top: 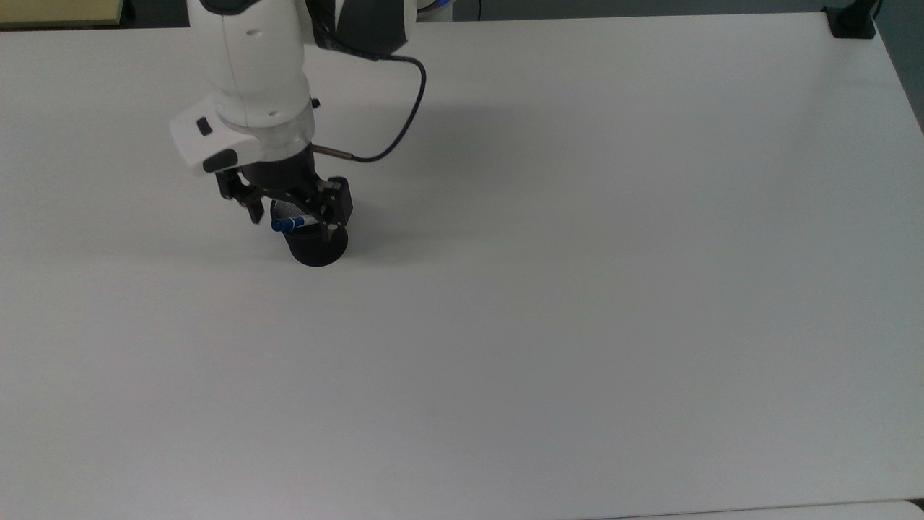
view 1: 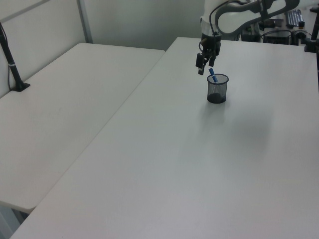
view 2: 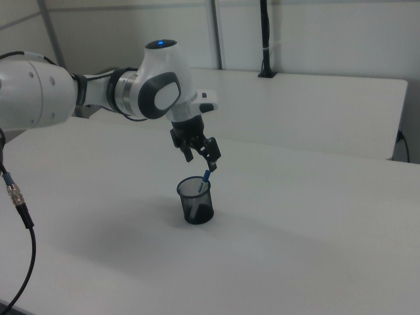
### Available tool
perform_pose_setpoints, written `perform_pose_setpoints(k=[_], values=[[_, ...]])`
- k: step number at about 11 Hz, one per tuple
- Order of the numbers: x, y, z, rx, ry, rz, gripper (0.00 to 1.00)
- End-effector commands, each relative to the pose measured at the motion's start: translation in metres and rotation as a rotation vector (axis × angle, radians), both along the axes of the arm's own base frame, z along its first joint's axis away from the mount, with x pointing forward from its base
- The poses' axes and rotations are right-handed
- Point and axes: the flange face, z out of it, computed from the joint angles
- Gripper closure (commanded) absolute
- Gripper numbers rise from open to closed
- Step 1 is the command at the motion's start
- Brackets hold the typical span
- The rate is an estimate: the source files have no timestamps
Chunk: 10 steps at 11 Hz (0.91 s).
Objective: Insert the marker
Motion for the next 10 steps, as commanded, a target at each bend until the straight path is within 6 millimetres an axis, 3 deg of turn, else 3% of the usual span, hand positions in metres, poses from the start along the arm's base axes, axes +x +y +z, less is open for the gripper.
perform_pose_setpoints(k=[1, 5, 7, 10], values=[[-0.030, -0.008, 0.056, 0.008, 0.040, 0.027, 0.00], [-0.077, 0.035, 0.123, 0.043, 0.129, 0.084, 0.00], [-0.089, 0.043, 0.134, 0.047, 0.160, 0.100, 0.00], [-0.090, 0.035, 0.135, 0.048, 0.163, 0.083, 0.00]])
